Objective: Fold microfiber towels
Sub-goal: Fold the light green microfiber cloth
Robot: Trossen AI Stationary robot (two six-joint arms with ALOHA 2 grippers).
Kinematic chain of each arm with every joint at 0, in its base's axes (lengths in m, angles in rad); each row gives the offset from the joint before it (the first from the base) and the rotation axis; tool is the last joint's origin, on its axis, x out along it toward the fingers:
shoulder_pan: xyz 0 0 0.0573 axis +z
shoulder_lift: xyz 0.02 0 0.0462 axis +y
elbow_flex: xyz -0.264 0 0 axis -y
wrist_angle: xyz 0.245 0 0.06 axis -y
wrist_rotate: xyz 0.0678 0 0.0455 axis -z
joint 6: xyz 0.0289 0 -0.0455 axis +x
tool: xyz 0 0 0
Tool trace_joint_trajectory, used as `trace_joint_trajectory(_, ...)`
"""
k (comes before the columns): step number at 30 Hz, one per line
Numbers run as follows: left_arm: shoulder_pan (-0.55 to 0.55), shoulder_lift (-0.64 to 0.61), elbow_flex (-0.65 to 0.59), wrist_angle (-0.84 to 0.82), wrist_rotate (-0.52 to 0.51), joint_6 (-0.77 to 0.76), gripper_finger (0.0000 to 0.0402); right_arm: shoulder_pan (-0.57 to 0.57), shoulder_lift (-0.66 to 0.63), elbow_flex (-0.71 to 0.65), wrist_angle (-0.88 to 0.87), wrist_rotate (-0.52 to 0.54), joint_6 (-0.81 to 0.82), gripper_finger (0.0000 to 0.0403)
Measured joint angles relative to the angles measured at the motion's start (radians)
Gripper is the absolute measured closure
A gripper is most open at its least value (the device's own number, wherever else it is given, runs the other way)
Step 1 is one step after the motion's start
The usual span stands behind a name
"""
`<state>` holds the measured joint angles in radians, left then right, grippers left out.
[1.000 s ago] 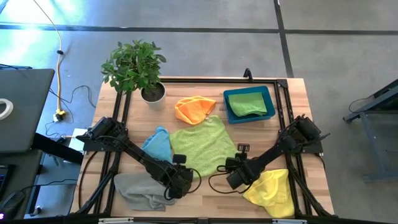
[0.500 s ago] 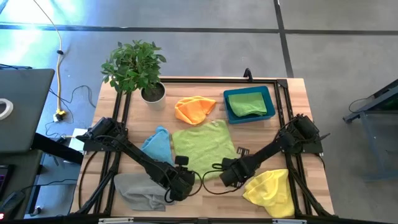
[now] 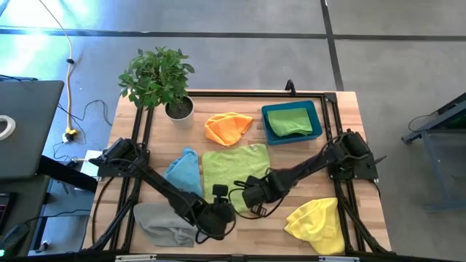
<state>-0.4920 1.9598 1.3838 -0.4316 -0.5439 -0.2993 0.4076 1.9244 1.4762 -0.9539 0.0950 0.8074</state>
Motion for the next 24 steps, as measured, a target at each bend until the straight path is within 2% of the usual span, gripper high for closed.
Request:
trace_joint_trajectory(2,-0.003,0.000,0.000,0.030,-0.061,-0.002,0.0298,-0.007,0.000,0.030,-0.010,0.000,0.000,0.0402)
trace_joint_trajectory(5,-0.009,0.000,0.000,0.035,-0.099,-0.036,0.0298,-0.017,0.000,0.079,-0.059,0.000,-0.004,0.0402)
trace_joint_trajectory(9,-0.015,0.000,-0.001,-0.003,-0.101,-0.098,0.0298,-0.029,0.000,0.148,-0.153,0.011,-0.003,0.0402)
trace_joint_trajectory(13,-0.021,0.005,-0.001,0.011,-0.118,-0.146,0.0298,-0.042,0.000,0.202,-0.171,0.027,0.005,0.0402)
trace_joint_trajectory(21,-0.022,0.008,-0.002,0.079,-0.345,-0.188,0.0298,-0.048,-0.002,0.245,-0.167,0.031,0.062,0.0402)
trace_joint_trajectory(24,-0.014,0.008,-0.002,0.124,-0.383,-0.164,0.0298,-0.048,-0.002,0.245,-0.164,0.031,0.084,0.0402)
